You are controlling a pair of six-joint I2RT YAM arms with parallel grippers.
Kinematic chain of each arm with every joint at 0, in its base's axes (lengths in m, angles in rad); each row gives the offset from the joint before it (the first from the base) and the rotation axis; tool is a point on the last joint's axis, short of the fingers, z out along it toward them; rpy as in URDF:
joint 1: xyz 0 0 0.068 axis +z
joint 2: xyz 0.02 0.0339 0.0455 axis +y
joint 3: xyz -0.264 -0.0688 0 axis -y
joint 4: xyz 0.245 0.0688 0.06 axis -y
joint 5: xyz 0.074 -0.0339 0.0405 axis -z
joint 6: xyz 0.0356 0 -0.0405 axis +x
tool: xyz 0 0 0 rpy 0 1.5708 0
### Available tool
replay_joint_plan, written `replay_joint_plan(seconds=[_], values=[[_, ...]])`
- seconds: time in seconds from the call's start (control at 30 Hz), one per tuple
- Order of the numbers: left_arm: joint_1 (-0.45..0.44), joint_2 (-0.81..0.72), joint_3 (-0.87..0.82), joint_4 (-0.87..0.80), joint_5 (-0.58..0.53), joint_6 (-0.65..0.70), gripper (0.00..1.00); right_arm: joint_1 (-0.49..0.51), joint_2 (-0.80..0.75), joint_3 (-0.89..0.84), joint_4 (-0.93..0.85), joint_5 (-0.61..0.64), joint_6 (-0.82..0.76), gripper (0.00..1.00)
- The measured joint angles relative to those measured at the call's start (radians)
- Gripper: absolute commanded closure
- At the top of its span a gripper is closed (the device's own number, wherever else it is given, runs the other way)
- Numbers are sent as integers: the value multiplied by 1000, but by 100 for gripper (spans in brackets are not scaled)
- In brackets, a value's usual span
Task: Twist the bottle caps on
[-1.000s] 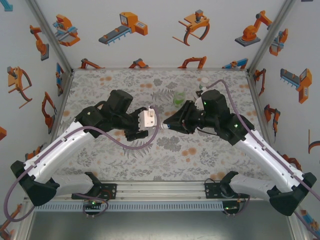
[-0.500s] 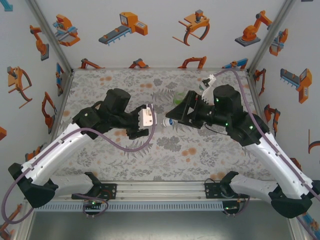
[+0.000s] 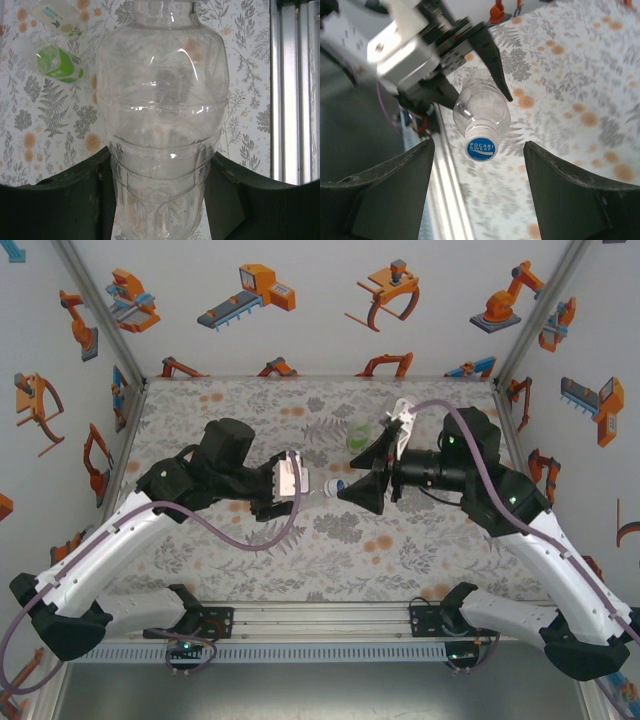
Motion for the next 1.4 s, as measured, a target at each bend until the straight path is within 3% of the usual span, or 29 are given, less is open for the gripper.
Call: replay_joint_plan(seconds=[0.2, 0.4, 1.07, 1.4], values=[[0, -1, 0, 0, 26, -2, 99, 0, 0, 2, -53, -104, -380, 36], [0, -1, 0, -6, 29, -2, 99, 0, 17, 5, -67, -153, -556, 41], [0, 1, 6, -13, 29, -2, 99, 16, 43, -18, -55, -203, -615, 55], [-1, 3, 10, -22, 30, -2, 99, 18, 43, -25, -33, -193, -603, 73]])
